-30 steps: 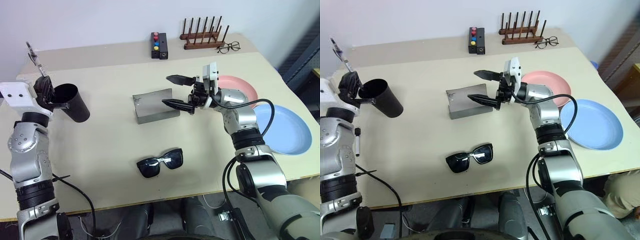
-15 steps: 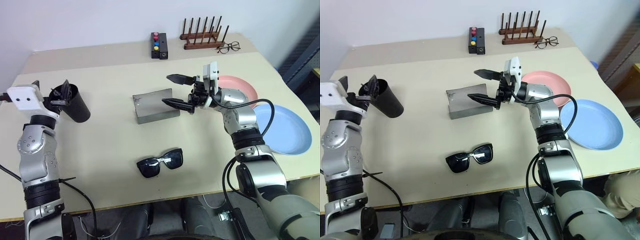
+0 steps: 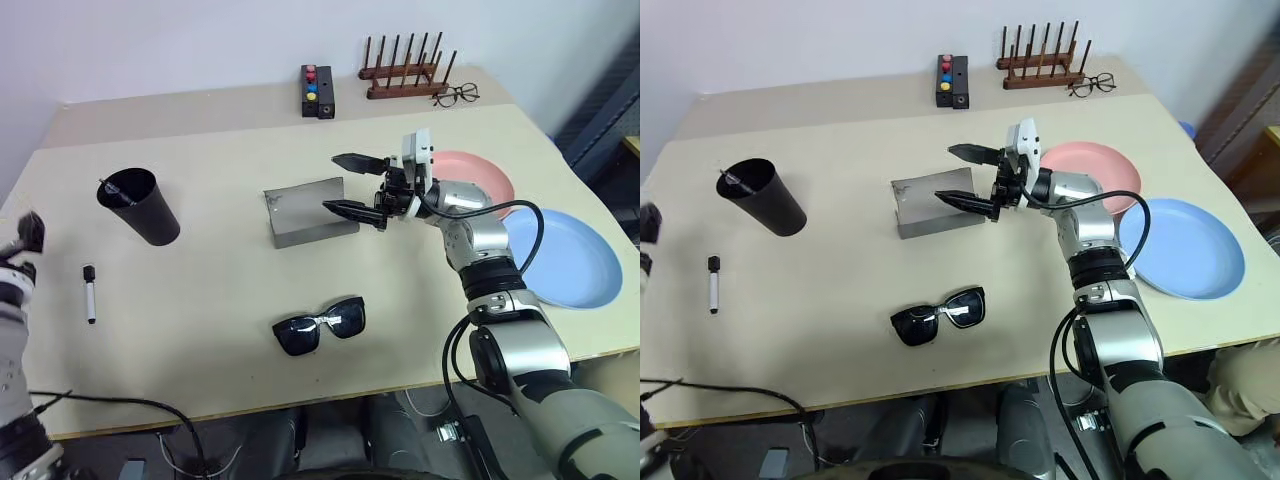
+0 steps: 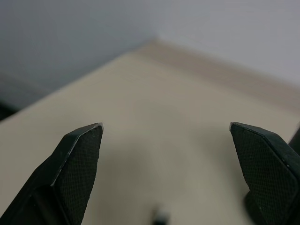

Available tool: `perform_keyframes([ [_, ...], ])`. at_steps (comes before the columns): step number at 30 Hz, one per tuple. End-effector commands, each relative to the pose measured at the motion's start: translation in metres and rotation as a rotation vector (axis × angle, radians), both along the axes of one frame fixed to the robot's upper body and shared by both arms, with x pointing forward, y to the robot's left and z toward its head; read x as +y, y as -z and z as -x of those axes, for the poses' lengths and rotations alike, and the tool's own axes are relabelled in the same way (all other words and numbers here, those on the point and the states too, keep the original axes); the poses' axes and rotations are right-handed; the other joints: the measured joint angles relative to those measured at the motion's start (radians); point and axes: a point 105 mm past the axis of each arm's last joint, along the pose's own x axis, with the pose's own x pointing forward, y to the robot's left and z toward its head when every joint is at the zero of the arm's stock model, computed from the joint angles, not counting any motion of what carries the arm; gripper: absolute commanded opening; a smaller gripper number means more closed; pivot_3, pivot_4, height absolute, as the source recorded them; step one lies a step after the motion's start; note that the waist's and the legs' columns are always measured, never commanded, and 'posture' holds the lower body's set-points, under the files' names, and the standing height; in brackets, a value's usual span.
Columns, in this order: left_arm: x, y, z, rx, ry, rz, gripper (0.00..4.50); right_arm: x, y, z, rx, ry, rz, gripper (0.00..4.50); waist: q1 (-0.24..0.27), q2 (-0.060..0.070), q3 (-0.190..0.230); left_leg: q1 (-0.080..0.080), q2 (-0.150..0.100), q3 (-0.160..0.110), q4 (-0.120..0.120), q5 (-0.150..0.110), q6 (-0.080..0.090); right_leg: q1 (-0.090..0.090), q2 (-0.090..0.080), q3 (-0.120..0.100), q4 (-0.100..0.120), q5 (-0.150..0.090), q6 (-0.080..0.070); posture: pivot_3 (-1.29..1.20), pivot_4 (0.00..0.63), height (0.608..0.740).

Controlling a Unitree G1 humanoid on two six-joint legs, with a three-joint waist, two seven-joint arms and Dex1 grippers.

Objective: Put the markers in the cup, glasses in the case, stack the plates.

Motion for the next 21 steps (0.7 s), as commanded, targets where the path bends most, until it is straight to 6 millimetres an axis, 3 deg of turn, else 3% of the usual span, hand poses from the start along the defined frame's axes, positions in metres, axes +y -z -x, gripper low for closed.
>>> perform_keyframes([
  [1,-0.004,-0.009,0.01,0.035,0.008,-0.011,4.42,0.003,-0.013,0.0,-0.051,-0.016,-0.015,4.5,0.005,-0.001,0.0,0.0,0.0,0.0,0.0,0.0,0.0,0.001,0.0,0.0,0.0,0.0,0.0,0.0,0.15,0.74],
  [6,-0.015,0.021,0.005,0.239,0.038,0.009,4.42,0.004,-0.013,0.0,-0.051,-0.021,-0.012,4.5,0.002,-0.001,0.0,0.001,0.0,0.0,0.0,0.0,0.0,0.001,0.0,0.0,0.0,0.0,0.0,0.0,0.15,0.74],
  [14,-0.031,0.07,-0.003,0.396,0.024,0.082,4.42,0.005,-0.012,0.002,-0.053,-0.027,-0.008,4.5,-0.002,-0.001,0.0,0.001,0.0,0.0,0.0,0.0,0.0,0.001,0.0,0.0,0.0,0.0,0.0,0.0,0.15,0.74],
  [21,-0.022,0.099,0.004,0.541,-0.078,0.095,4.42,0.003,-0.01,0.004,-0.046,-0.027,-0.003,4.5,-0.001,0.002,-0.002,0.002,0.0,0.0,0.0,0.0,0.0,0.001,0.0,0.0,0.0,0.0,0.0,0.0,0.15,0.74],
])
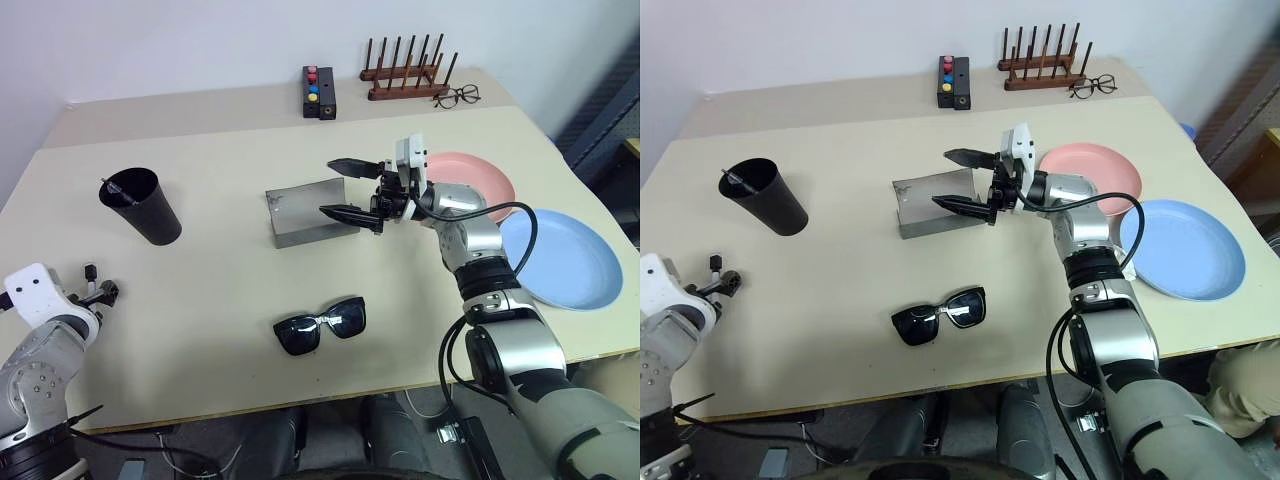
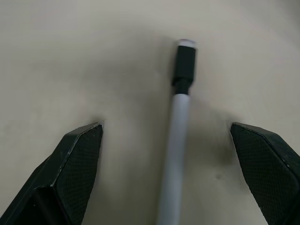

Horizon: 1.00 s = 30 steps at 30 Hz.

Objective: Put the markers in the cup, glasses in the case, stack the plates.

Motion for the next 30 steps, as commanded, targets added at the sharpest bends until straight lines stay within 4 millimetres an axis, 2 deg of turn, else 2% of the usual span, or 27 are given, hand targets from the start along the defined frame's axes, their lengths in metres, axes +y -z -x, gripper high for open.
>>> perform_keyframes([
  [1,0.011,0.016,0.009,0.082,-0.078,-0.003,4.42,0.0,-0.013,0.004,-0.047,-0.017,-0.014,4.5,0.0,0.002,-0.001,0.0,0.0,0.0,0.0,0.0,0.0,0.0,0.0,0.0,0.0,0.0,0.0,0.0,0.15,0.74],
  [10,0.01,0.007,-0.003,0.065,-0.067,-0.001,4.42,-0.012,0.026,0.027,-0.011,-0.161,0.226,4.5,0.003,0.003,-0.003,0.001,0.0,0.0,0.0,0.0,0.0,0.001,0.0,0.0,0.0,0.0,0.0,0.0,0.15,0.74],
  [19,0.009,0.002,-0.007,0.066,-0.047,0.0,4.42,-0.011,0.04,0.033,-0.031,-0.202,0.322,4.5,0.005,0.003,-0.003,0.001,0.0,0.0,0.0,0.0,-0.001,0.002,0.0,0.0,0.0,0.0,0.0,0.0,0.15,0.74],
  [28,0.007,-0.002,-0.012,0.06,-0.051,-0.006,4.42,-0.008,0.039,0.034,-0.028,-0.211,0.312,4.5,0.005,0.003,-0.003,0.001,0.0,0.0,0.0,0.0,-0.001,0.002,0.0,0.0,0.0,0.0,0.0,0.0,0.15,0.74],
  [29,0.007,-0.003,-0.013,0.058,-0.052,-0.005,3.89,-0.008,0.041,0.033,-0.025,-0.21,0.315,4.5,0.005,0.003,-0.003,0.001,0.0,0.0,0.0,0.0,-0.001,0.002,0.0,0.0,0.0,0.0,0.0,0.0,0.15,0.74],
  [30,0.006,-0.003,-0.014,0.057,-0.053,-0.004,3.63,-0.008,0.041,0.033,-0.023,-0.209,0.318,4.5,0.005,0.003,-0.003,0.001,0.0,0.0,0.0,0.0,-0.001,0.002,0.0,0.0,0.0,0.0,0.0,0.0,0.15,0.74],
])
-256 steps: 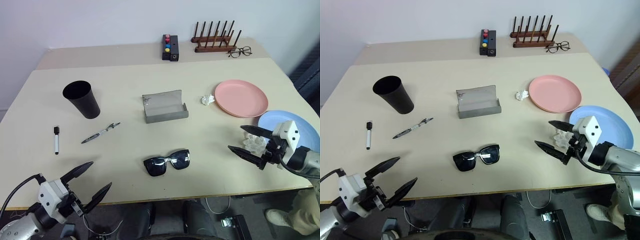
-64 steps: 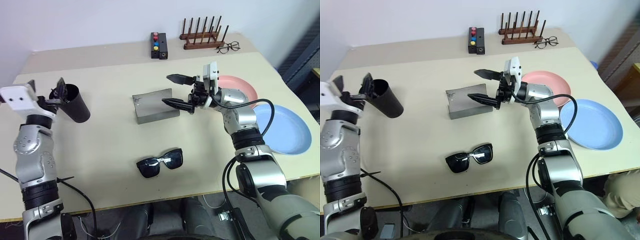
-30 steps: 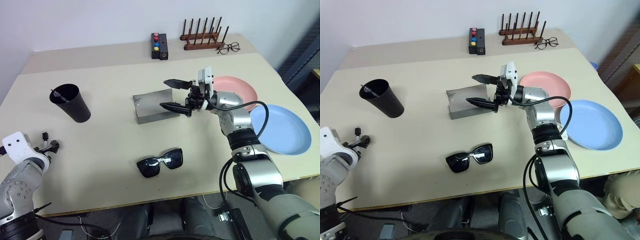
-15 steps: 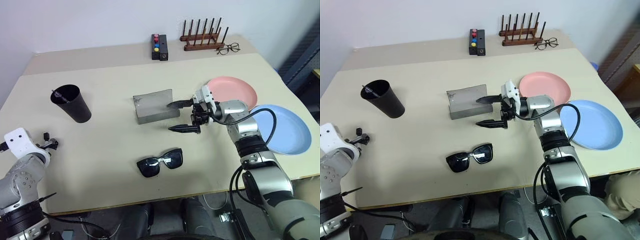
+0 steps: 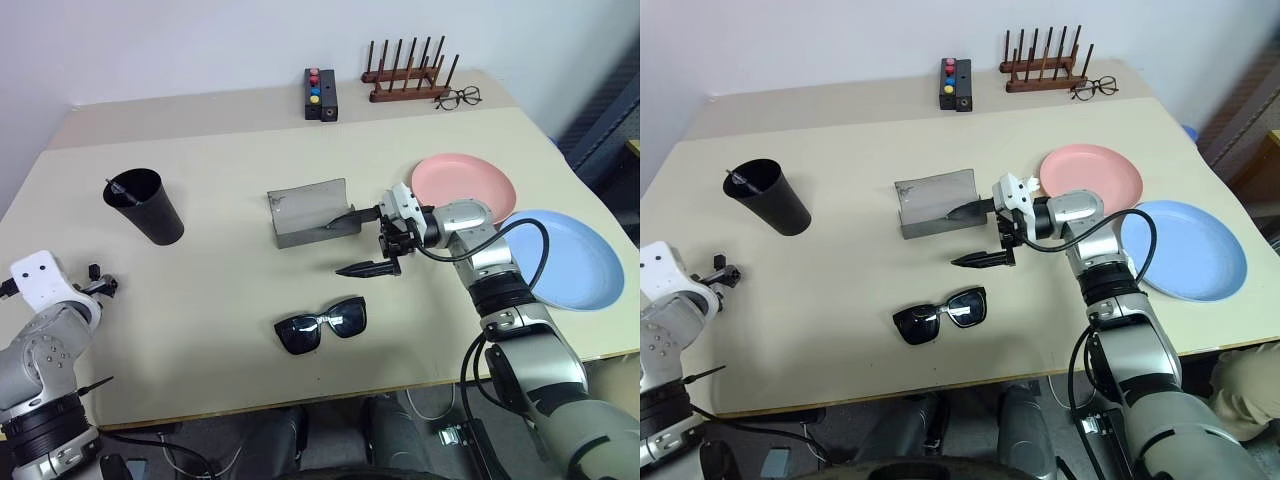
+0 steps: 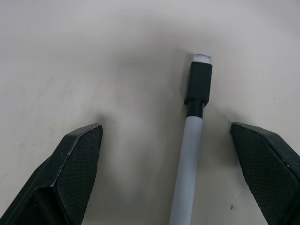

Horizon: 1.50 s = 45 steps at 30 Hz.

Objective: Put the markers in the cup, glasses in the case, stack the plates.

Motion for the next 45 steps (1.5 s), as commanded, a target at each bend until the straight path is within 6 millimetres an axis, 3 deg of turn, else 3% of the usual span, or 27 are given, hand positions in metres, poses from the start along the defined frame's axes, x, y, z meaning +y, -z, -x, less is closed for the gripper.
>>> perform_keyframes([
  [1,0.003,0.001,0.002,0.015,-0.024,0.005,3.11,0.002,-0.006,0.001,-0.033,-0.017,-0.008,4.5,-0.002,0.0,0.0,0.0,0.0,0.0,0.0,0.0,0.0,0.0,0.0,0.0,0.0,0.0,0.0,0.0,0.15,0.74],
  [7,0.001,0.001,0.005,0.023,-0.017,0.018,0.05,0.003,-0.005,0.001,-0.027,-0.018,-0.005,4.5,-0.008,0.0,0.0,0.0,0.0,0.0,-0.001,0.0,0.0,-0.001,0.0,0.0,0.0,0.0,0.0,0.0,0.15,0.74],
  [15,-0.003,-0.003,0.014,-0.016,-0.017,0.04,0.05,0.004,-0.007,0.0,-0.013,-0.012,-0.024,4.5,-0.005,0.0,0.0,0.0,0.0,0.0,-0.001,0.0,0.0,0.0,0.0,0.0,-0.001,0.0,0.0,0.0,0.15,0.74],
  [28,0.01,-0.049,0.02,-0.353,-0.071,0.108,0.05,0.008,-0.014,-0.007,-0.03,-0.006,-0.046,4.5,-0.003,-0.001,0.0,0.0,0.0,0.0,0.0,0.0,0.0,0.0,0.0,0.0,-0.001,0.0,0.0,0.0,0.15,0.74],
  [31,0.017,-0.076,0.022,-0.489,-0.1,-0.019,0.05,0.009,-0.016,-0.009,-0.037,-0.005,-0.048,4.5,-0.003,-0.002,0.0,0.0,0.0,0.0,0.0,0.0,0.0,0.0,0.0,0.0,-0.001,0.0,0.0,0.0,0.15,0.74],
  [34,0.022,-0.116,0.032,-0.614,-0.153,-0.297,0.05,0.01,-0.017,-0.01,-0.042,-0.005,-0.051,4.5,-0.003,-0.003,0.0,0.0,0.0,0.0,0.0,0.0,0.0,0.0,0.0,0.0,-0.002,0.0,0.0,0.0,0.15,0.74],
  [40,0.011,-0.164,0.02,-0.885,-0.067,-0.28,0.05,0.012,-0.032,-0.016,-0.057,0.019,-0.104,4.5,0.0,-0.003,0.0,0.0,0.0,0.0,0.0,0.0,0.0,0.001,0.0,0.0,-0.002,0.0,0.0,0.0,0.15,0.74],
  [45,-0.016,-0.192,-0.005,-1.027,0.071,-0.298,0.05,0.017,-0.049,-0.024,-0.041,0.054,-0.197,4.5,-0.002,-0.003,0.0,0.0,0.0,0.0,0.0,-0.001,0.0,0.001,0.0,-0.001,-0.002,0.0,0.0,0.0,0.15,0.74],
])
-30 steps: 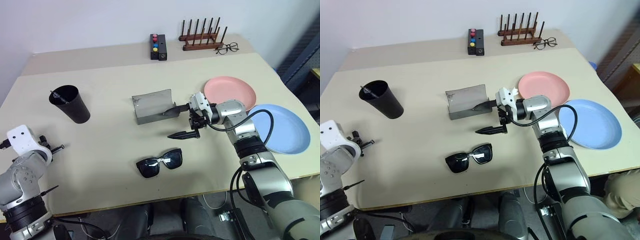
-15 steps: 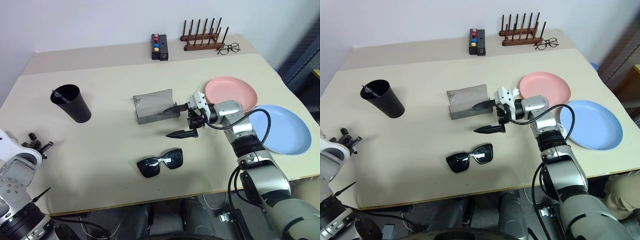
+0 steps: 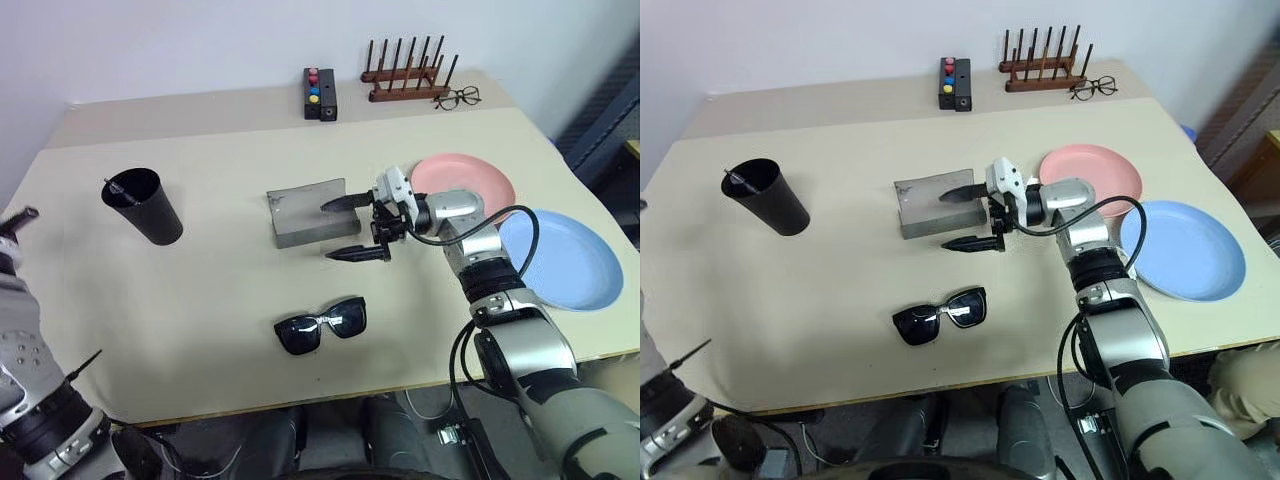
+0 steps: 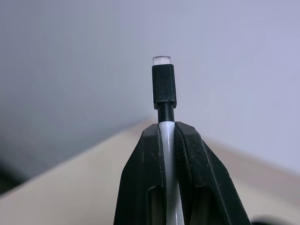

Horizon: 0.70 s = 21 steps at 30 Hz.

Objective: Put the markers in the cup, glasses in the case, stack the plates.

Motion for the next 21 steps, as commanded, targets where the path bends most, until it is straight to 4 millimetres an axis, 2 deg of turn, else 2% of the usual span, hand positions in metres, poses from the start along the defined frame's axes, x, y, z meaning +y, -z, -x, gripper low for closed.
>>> perform_keyframes([
  [1,-0.018,-0.021,-0.013,-0.092,0.077,-0.062,0.05,0.004,-0.028,-0.008,-0.011,0.028,-0.121,4.5,0.0,0.0,0.0,0.0,0.0,0.0,0.0,0.0,0.0,0.0,0.0,0.0,0.0,0.0,0.0,0.0,0.15,0.74],
  [7,-0.039,-0.027,-0.041,-0.129,0.161,-0.113,0.05,0.003,-0.042,-0.016,-0.005,0.076,-0.195,4.5,-0.004,0.0,0.0,0.0,0.0,0.0,0.0,0.0,0.0,-0.001,0.0,0.0,0.0,0.0,0.0,0.0,0.15,0.74],
  [12,-0.05,-0.028,-0.061,-0.083,0.145,-0.265,0.05,0.001,-0.048,-0.022,-0.008,0.117,-0.243,4.5,-0.005,0.0,0.0,0.0,0.0,0.0,0.0,0.0,0.0,-0.001,0.0,0.0,0.0,0.0,0.0,0.0,0.15,0.74],
  [21,-0.069,-0.033,-0.072,-0.08,0.156,-0.451,0.05,0.004,-0.053,-0.021,-0.003,0.135,-0.31,4.5,-0.007,0.0,0.0,-0.001,0.0,0.0,-0.001,0.0,0.0,-0.002,0.0,0.0,0.001,0.0,0.0,0.0,0.15,0.74],
])
